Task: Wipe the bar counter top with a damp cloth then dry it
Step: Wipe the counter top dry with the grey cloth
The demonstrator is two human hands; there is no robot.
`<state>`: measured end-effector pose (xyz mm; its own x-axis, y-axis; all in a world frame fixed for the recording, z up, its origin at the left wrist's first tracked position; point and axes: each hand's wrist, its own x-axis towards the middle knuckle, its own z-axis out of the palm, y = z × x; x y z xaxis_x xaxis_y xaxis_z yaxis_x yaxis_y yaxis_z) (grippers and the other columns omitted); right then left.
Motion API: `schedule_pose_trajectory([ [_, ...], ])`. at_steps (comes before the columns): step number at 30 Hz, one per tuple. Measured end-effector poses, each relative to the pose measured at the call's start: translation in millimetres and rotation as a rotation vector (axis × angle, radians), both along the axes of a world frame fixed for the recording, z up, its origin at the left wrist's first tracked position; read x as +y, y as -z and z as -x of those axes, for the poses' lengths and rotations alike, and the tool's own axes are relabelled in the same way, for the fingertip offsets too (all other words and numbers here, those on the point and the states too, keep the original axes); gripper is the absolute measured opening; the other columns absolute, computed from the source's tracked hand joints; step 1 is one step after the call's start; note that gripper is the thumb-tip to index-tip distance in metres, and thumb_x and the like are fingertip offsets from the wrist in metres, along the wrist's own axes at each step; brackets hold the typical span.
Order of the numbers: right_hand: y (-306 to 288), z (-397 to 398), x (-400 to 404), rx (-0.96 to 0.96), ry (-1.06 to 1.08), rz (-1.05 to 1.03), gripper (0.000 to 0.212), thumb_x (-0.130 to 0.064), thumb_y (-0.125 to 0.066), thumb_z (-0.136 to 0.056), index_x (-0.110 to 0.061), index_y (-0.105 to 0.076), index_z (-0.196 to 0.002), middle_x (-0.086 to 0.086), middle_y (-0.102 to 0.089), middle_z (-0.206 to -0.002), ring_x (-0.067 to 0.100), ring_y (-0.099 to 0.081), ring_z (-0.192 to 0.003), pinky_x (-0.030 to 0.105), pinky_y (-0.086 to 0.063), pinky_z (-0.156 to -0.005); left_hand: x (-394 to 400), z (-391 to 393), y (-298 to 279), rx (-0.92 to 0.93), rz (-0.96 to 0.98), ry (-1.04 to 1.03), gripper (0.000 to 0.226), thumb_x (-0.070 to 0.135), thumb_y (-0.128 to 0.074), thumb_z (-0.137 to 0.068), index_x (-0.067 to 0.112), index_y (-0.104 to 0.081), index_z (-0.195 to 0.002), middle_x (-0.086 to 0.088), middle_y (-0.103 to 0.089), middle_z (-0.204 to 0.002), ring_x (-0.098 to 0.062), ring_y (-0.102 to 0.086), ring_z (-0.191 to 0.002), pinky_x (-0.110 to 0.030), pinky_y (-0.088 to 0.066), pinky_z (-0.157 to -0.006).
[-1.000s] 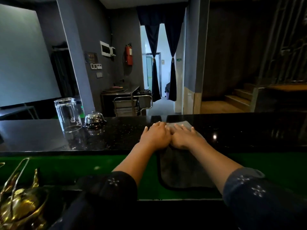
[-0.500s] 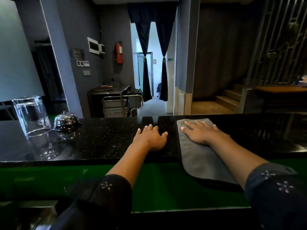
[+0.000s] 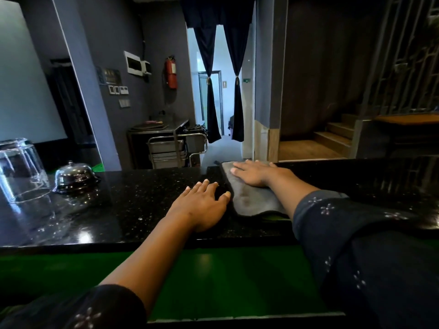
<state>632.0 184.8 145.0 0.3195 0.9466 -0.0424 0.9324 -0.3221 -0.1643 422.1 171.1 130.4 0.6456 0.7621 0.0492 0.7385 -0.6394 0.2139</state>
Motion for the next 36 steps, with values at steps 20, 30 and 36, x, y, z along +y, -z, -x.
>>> schedule_pose_trajectory([
  [20,2,35,-140,-0.005,-0.1,-0.013,0.062,-0.067,-0.014,-0.096,-0.044,-0.01,-0.154,-0.004,-0.006,-0.165,0.021,-0.003,-0.151,0.055,0.001,-0.119,-6,-1,-5,0.047,0.013,-0.048,0.065,0.055,-0.018,-0.098,0.021,-0.012,-0.153,-0.005,-0.005,-0.161,-0.02,-0.002,-0.148,-0.042,0.0,-0.118],
  [30,1,-64,-180,-0.054,0.324,0.012,0.063,-0.067,-0.01,-0.096,-0.043,-0.011,-0.154,0.001,-0.006,-0.165,0.026,-0.006,-0.151,0.058,-0.001,-0.117,-1,-7,-1,0.035,-0.019,-0.068,0.064,0.054,-0.019,-0.098,0.022,-0.014,-0.154,-0.004,-0.006,-0.161,-0.021,-0.004,-0.148,-0.042,-0.002,-0.118],
  [36,4,11,-167,-0.064,0.061,-0.017,0.061,-0.066,-0.009,-0.096,-0.044,-0.007,-0.153,0.0,-0.003,-0.165,0.027,-0.003,-0.151,0.057,0.001,-0.117,-1,-4,-2,0.033,-0.005,-0.064,0.064,0.055,-0.019,-0.098,0.023,-0.015,-0.154,-0.004,-0.007,-0.161,-0.021,-0.004,-0.148,-0.042,-0.001,-0.118],
])
